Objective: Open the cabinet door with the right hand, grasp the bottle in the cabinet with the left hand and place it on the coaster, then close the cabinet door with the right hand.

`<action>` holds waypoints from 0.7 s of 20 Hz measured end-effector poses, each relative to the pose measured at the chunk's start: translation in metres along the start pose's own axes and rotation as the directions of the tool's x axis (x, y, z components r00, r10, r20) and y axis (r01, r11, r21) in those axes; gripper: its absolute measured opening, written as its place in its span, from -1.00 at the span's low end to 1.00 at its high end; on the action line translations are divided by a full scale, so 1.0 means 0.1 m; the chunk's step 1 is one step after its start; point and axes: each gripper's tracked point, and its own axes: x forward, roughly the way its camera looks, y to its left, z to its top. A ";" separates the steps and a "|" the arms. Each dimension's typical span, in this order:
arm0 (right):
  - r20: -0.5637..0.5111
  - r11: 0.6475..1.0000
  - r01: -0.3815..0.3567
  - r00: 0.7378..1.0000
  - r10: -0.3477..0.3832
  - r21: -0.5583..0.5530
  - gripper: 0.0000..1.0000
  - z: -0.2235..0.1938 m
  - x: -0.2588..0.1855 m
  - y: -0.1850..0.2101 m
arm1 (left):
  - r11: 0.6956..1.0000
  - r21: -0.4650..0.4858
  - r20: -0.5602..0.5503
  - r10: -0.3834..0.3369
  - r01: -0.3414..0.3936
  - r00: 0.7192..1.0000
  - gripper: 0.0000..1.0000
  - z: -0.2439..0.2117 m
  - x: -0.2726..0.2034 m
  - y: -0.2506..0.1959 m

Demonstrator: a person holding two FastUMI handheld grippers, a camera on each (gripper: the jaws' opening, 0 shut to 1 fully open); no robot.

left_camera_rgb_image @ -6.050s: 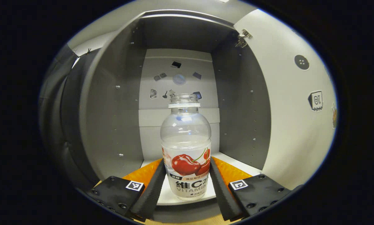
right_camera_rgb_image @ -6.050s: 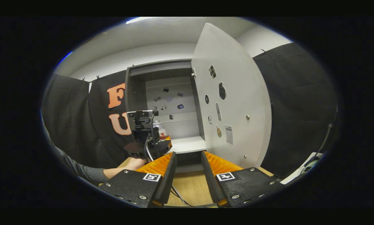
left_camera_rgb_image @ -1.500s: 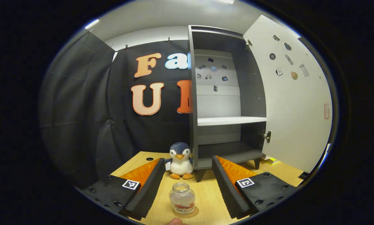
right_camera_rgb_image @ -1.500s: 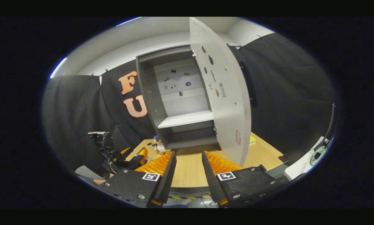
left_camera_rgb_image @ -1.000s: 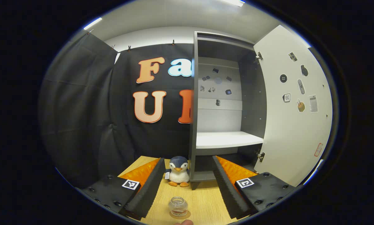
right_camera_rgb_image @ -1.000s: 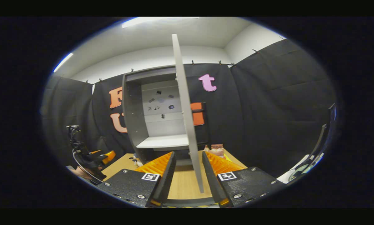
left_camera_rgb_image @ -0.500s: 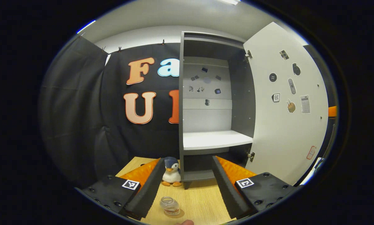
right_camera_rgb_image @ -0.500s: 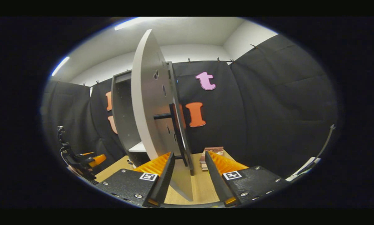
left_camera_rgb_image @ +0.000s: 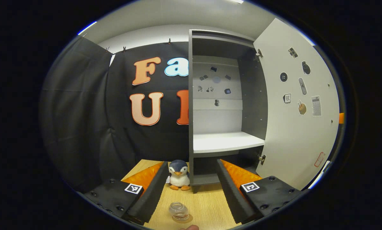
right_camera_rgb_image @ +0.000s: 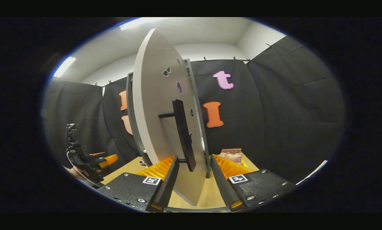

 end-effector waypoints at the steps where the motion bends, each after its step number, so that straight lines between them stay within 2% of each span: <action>1: -0.005 1.000 -0.022 1.000 0.022 0.000 0.25 -0.01 0.04 0.10 | 1.000 0.002 0.005 0.000 0.000 1.000 0.93 0.03 0.00 0.01; 4: -0.015 0.997 -0.076 0.997 0.076 -0.028 0.26 -0.02 0.19 0.37 | 1.000 0.009 0.030 0.003 -0.003 1.000 0.93 0.11 -0.03 0.08; 5: -0.016 0.996 -0.088 0.996 0.088 -0.031 0.43 -0.03 0.24 0.46 | 1.000 0.005 0.035 0.008 -0.008 0.999 0.93 0.13 -0.04 0.12; 6: -0.020 0.995 -0.099 0.995 0.098 -0.033 0.27 -0.04 0.27 0.51 | 1.000 -0.003 0.039 0.008 -0.008 0.999 0.93 0.14 -0.06 0.14; 9: -0.031 0.990 -0.136 0.990 0.135 -0.023 0.29 -0.09 0.36 0.69 | 1.000 -0.007 0.048 0.030 -0.029 0.998 0.93 0.16 -0.11 0.28; 10: -0.033 0.989 -0.147 0.989 0.147 -0.020 0.19 -0.10 0.39 0.75 | 0.999 -0.006 0.046 0.036 -0.036 0.998 0.93 0.16 -0.10 0.32; 12: -0.037 0.985 -0.172 0.985 0.171 -0.019 0.22 -0.10 0.46 0.88 | 0.999 -0.007 0.037 0.050 -0.050 0.998 0.94 0.13 -0.10 0.41; 14: -0.040 0.981 -0.193 0.981 0.192 -0.023 0.40 -0.11 0.54 0.97 | 0.998 -0.012 0.030 0.060 -0.060 0.998 0.93 0.15 -0.08 0.48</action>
